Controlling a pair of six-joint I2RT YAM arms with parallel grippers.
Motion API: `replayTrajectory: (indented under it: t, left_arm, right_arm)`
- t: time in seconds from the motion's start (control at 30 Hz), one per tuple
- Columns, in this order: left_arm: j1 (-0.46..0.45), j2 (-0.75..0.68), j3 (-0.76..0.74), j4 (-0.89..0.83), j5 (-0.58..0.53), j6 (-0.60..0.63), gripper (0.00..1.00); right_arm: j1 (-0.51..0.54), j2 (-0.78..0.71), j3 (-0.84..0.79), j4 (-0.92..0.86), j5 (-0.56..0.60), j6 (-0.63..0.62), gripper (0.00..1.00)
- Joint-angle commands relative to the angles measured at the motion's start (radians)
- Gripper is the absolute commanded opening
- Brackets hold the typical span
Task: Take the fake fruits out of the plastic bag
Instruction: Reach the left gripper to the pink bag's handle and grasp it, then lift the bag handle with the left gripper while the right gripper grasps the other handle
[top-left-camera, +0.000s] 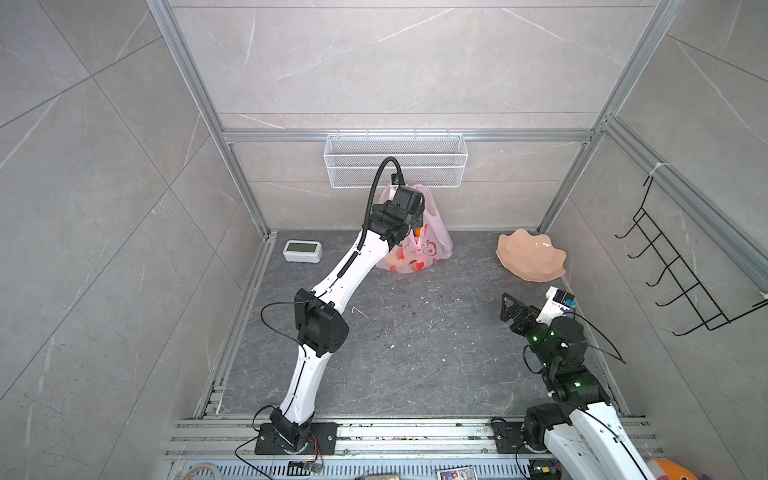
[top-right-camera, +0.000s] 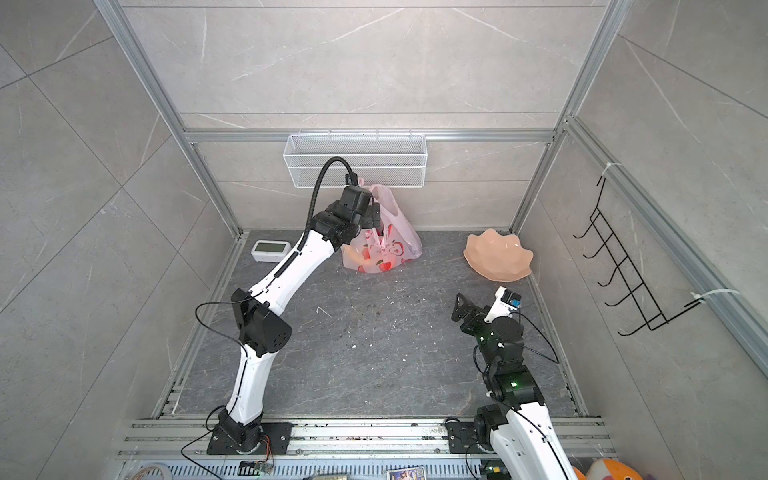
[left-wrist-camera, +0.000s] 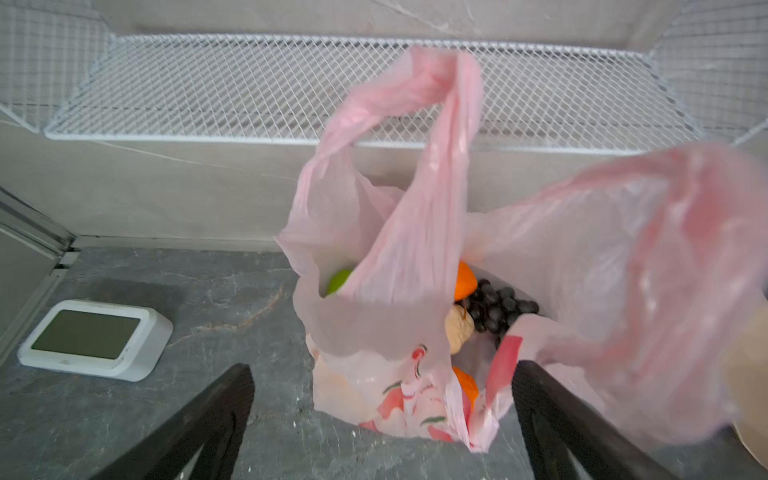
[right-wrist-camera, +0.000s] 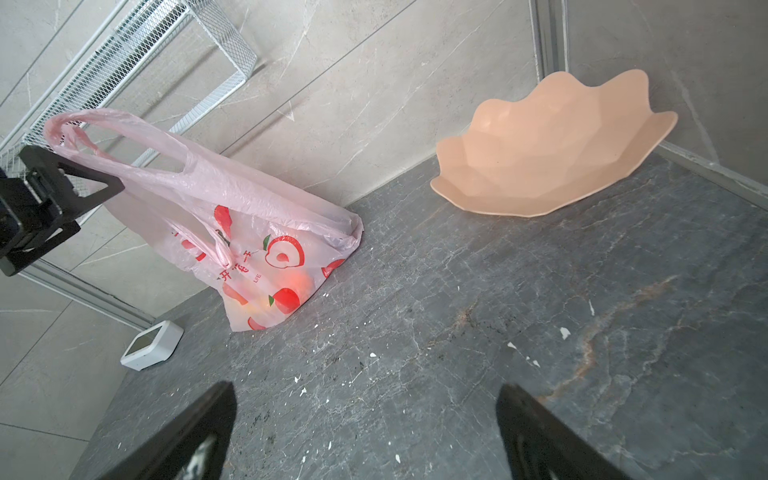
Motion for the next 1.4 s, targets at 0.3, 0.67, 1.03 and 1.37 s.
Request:
replayTrajectory:
  t: [0.3,0.67,1.03,1.37]
  left_arm:
    - [0.021,0.076,0.05,0.146,-0.017,0.03,0.56]
    - [0.021,-0.275,-0.418,0.333,0.095,-0.077,0.0]
    - [0.021,-0.737,-1.013,0.525,0.291,-0.162,0.0]
    - [0.011,-1.109,-1.421,0.593,0.396,-0.224,0.0]
  right_arm:
    - [0.004,0.033,0.012,-0.005,-0.007,0.013,1.0]
    - [0.003,0.107,0.048,-0.04,-0.007,0.003,1.0]
    - [0.103,0.222,0.126,-0.073,-0.057,0.012,1.0]
    - [0.468,0.419,0.443,-0.243,0.201,-0.007,1.0]
